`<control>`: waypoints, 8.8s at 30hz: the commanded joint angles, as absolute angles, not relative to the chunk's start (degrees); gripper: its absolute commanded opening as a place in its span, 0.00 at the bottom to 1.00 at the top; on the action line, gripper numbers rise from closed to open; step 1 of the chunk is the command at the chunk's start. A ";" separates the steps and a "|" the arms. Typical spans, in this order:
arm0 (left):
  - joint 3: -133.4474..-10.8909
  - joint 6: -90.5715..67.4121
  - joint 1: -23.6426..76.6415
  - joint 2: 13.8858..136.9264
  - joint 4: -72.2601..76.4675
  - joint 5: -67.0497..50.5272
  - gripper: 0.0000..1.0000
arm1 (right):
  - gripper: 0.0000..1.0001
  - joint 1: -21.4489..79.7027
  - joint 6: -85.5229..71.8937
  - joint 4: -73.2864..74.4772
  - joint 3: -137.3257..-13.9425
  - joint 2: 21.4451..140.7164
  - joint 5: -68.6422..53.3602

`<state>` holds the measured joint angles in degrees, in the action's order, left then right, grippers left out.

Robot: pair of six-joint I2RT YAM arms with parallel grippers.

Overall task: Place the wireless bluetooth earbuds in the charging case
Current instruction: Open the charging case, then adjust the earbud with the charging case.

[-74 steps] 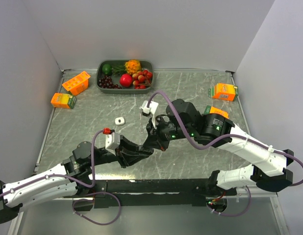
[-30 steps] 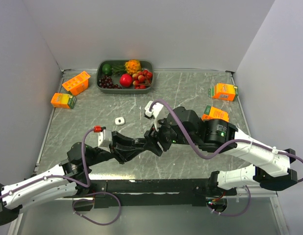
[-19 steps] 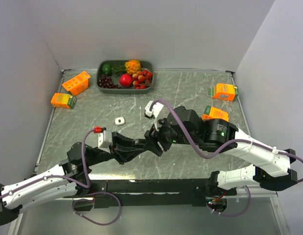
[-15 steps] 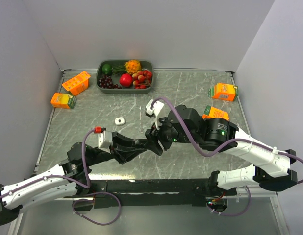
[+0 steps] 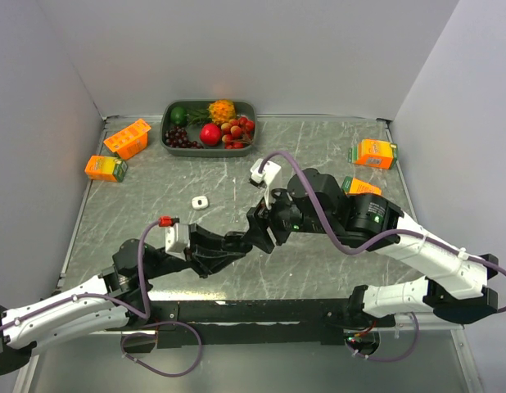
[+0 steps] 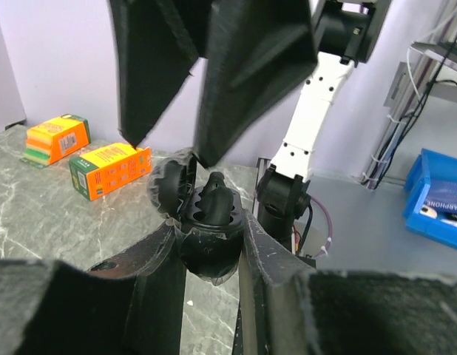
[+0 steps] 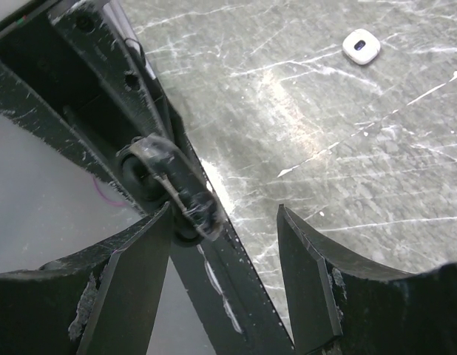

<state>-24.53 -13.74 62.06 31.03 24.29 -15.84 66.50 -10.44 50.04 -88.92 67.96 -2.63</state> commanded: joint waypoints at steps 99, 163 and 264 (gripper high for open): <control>-24.61 -15.38 62.75 29.09 26.89 -26.81 0.01 | 0.21 86.40 -0.61 46.23 -83.58 60.55 0.36; -25.31 -16.35 62.75 29.35 25.93 -26.02 0.01 | 0.17 84.90 -2.46 42.37 -82.09 59.50 4.67; -26.19 -20.30 62.75 29.18 26.72 -19.95 0.01 | 0.00 81.65 -6.06 40.35 -78.84 58.01 8.26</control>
<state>-24.14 -19.29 62.50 29.82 24.27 -21.76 81.87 -5.48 42.94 -79.46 60.82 6.42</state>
